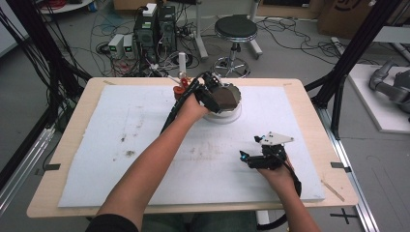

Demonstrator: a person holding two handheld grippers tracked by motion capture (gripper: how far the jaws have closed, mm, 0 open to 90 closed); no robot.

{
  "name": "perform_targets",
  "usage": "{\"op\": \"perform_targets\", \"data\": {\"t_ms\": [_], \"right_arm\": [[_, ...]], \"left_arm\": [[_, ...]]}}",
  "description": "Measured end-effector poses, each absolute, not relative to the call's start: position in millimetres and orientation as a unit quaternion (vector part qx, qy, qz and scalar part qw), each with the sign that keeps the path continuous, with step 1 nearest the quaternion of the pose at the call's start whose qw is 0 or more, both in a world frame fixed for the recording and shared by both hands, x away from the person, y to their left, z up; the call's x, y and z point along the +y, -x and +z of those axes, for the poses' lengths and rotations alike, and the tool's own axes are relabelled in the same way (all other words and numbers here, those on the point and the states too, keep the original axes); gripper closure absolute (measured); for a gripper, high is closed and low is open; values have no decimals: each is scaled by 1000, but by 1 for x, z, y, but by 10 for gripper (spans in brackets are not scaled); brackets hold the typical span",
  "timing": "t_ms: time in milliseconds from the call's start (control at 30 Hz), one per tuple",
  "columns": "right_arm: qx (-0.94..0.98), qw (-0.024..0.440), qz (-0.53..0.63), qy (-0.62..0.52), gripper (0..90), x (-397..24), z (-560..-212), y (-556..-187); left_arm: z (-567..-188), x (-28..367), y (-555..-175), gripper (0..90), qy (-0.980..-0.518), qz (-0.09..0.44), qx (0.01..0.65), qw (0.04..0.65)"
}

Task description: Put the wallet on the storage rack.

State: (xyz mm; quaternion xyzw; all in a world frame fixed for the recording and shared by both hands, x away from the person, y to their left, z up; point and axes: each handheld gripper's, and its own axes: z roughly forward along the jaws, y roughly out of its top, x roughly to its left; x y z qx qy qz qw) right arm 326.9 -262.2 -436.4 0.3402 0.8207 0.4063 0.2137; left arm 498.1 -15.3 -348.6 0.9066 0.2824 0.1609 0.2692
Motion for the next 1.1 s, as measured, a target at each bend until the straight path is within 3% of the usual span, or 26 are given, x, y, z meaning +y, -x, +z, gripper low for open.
{"op": "perform_targets", "data": {"t_ms": [1100], "right_arm": [[822,212,405,-340,179,-263,-437,-327]], "left_arm": [[-351,-19,-503,145,-890,183,294,297]]}}
